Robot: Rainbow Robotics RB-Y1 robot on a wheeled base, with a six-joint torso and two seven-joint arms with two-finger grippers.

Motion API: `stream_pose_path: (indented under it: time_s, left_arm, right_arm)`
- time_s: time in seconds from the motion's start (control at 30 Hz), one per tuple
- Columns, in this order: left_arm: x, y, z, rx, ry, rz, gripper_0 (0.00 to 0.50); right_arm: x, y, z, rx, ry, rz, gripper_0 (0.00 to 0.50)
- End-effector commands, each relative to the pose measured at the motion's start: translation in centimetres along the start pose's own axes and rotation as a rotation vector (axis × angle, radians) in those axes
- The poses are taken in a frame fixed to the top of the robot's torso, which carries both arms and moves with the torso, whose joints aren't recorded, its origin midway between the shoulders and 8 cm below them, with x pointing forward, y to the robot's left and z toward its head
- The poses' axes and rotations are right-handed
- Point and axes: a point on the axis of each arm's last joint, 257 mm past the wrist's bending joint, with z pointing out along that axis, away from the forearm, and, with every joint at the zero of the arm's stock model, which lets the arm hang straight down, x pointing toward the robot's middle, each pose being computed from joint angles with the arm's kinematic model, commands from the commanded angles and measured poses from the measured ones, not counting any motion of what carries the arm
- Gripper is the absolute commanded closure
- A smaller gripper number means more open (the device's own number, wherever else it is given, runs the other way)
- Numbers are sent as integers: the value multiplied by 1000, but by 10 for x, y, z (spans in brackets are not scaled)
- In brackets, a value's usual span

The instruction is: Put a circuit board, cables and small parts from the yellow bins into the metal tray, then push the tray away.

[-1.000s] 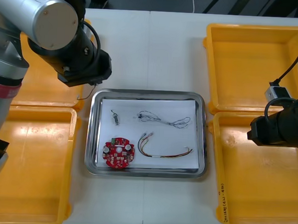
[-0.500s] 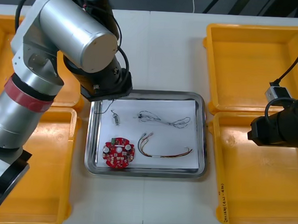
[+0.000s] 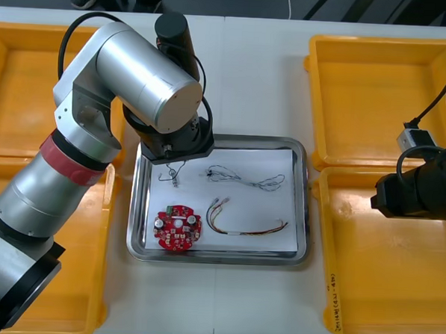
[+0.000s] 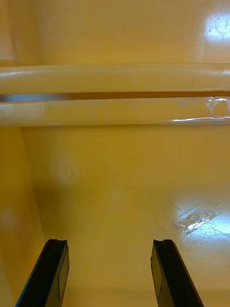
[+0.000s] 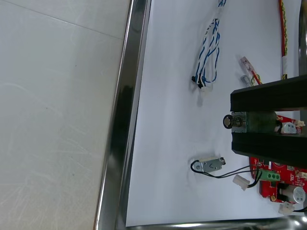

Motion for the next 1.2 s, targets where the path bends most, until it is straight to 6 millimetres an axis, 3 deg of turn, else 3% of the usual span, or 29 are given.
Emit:
stream_pose_path:
  time_s: [0.03, 0.3, 0.73, 0.83, 0.9, 0.93, 1.0, 1.07, 1.1, 1.13, 1.2]
  left_arm:
    - [8, -12, 8, 29, -8, -25, 500]
    - [11, -8, 26, 43, -30, -21, 500]
    - [21, -5, 34, 27, -24, 5, 493]
    - [24, -7, 35, 25, -22, 13, 439]
    - [26, -7, 37, 20, -21, 17, 316]
    - [26, -6, 37, 17, -21, 18, 283]
    - [27, -6, 38, 16, -23, 20, 146]
    - [27, -5, 39, 12, -23, 20, 67]
    - [27, -5, 39, 12, -23, 20, 67]
    - [27, -6, 39, 15, -23, 21, 14]
    - [27, -6, 39, 14, -22, 21, 0]
  right_arm:
    - [-3, -16, -12, 35, -26, 40, 0]
    - [-4, -18, -12, 40, -27, 37, 0]
    - [-1, -22, -9, 43, -9, 44, 0]
    - [2, -25, -5, 42, 9, 47, 0]
    - [2, -26, -5, 41, 13, 47, 0]
    - [3, -26, -5, 42, 14, 47, 0]
    - [2, -25, -5, 40, 13, 48, 0]
    - [2, -25, -5, 40, 14, 45, 0]
    - [2, -25, -5, 40, 14, 45, 0]
    - [3, -26, -5, 41, 16, 44, 0]
    - [3, -26, -6, 40, 17, 41, 0]
